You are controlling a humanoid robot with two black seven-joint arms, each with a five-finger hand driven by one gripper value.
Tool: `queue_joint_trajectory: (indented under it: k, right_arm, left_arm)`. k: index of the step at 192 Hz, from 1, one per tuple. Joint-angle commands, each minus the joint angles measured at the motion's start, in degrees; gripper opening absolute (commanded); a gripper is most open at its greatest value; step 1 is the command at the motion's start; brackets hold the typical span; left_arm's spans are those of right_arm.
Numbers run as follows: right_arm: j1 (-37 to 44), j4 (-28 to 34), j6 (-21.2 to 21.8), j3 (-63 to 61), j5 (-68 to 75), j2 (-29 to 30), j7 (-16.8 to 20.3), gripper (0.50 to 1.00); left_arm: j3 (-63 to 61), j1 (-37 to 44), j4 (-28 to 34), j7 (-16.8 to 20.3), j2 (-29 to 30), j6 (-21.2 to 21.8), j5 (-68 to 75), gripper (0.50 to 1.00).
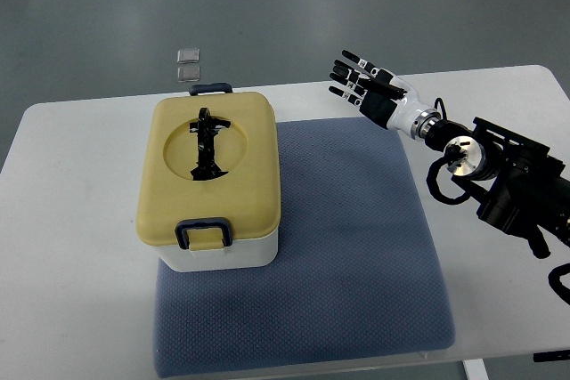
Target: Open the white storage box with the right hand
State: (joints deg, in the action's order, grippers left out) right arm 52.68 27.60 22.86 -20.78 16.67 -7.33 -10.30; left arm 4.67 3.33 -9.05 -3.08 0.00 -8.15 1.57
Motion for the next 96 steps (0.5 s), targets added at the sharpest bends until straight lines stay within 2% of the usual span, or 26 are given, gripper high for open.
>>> queue_joint_trajectory:
  k: [1, 50, 96]
  right_arm:
    - [-0.03, 0.0, -0.01, 0.03, -0.32, -0.05, -0.24, 0.936]
    - [0.32, 0.18, -3.7, 0.91, -3.58, 0.39, 0.28, 0.936]
    - [2.17, 0.44, -3.62, 0.21, -3.84, -0.4, 0.2, 0.936]
  left_arm:
    - [0.07, 0.01, 0.08, 0.0, 0.0, -0.02, 0.01, 1.0]
    - [-0.1, 0.18, 0.17, 0.0, 0.0, 0.07, -0.16, 1.0]
    - [-0.02, -0.61, 1.4, 0.0, 0.0, 0.77, -0.25, 1.0]
